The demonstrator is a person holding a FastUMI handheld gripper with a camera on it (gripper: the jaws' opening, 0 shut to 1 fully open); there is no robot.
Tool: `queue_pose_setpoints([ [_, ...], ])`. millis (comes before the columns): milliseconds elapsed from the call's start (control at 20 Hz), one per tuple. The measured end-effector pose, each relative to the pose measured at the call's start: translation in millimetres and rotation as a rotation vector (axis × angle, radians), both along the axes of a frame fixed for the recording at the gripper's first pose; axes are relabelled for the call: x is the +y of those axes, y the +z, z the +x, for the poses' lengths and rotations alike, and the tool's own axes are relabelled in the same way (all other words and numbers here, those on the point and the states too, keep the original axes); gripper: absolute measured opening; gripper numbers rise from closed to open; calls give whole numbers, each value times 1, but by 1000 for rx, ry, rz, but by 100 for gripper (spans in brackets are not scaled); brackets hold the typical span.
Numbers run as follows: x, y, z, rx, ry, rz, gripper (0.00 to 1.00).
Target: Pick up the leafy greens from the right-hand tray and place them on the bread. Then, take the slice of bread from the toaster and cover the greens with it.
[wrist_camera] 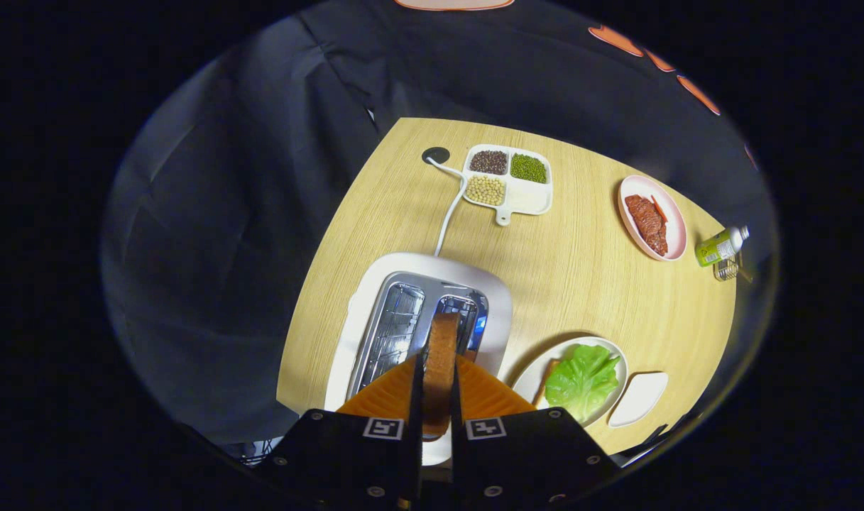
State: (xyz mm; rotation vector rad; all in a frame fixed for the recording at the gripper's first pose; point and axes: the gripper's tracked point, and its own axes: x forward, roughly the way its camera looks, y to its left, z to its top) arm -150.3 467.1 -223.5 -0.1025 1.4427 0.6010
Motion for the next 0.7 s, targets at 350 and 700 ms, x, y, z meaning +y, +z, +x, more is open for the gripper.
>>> queue_pose_setpoints([
  [350,-11,22,7,4,-68,116,9],
  [700,-37,59,19,1,-141,275,9],
])
